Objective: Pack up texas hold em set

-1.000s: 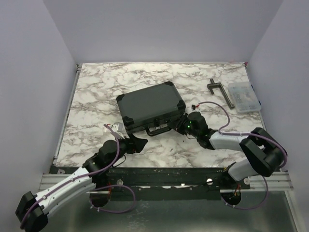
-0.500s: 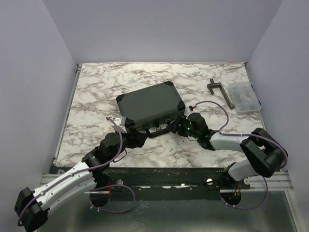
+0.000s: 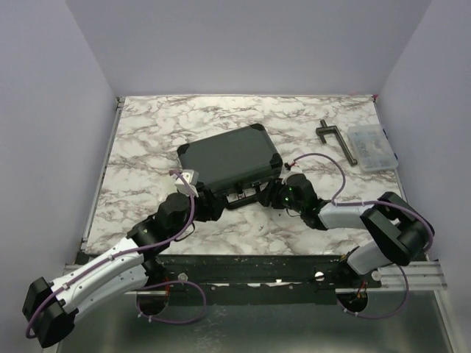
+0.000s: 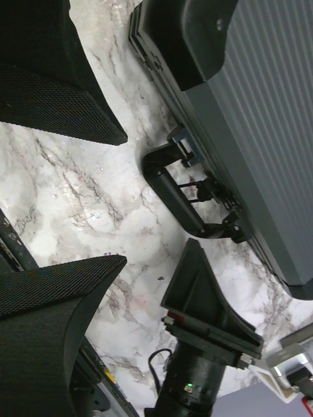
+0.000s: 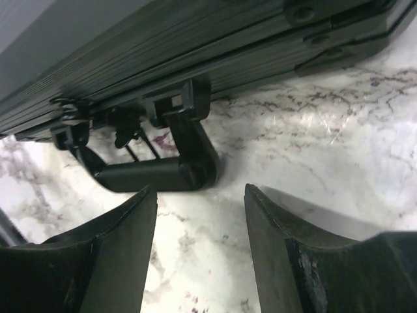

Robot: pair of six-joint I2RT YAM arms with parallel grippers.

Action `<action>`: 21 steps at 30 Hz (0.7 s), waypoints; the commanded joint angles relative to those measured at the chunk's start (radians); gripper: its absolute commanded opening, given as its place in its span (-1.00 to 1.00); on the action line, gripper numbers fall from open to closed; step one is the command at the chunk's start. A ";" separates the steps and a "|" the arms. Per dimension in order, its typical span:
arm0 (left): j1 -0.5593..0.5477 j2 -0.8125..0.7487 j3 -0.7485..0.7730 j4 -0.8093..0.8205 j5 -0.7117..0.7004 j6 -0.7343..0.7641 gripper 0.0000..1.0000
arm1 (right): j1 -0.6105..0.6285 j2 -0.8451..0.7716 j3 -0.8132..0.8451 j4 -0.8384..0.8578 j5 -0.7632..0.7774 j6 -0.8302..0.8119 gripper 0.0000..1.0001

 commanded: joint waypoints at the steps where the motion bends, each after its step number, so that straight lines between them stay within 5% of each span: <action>1: 0.001 -0.026 -0.027 -0.075 0.057 -0.014 0.36 | 0.005 0.101 0.036 0.169 -0.027 -0.100 0.17; 11: 0.002 -0.076 -0.077 -0.087 0.153 -0.045 0.34 | -0.002 0.227 -0.031 0.636 -0.410 -0.050 0.14; 21: 0.000 -0.144 -0.111 -0.086 0.223 -0.058 0.27 | -0.003 0.271 -0.079 0.921 -0.355 0.116 0.02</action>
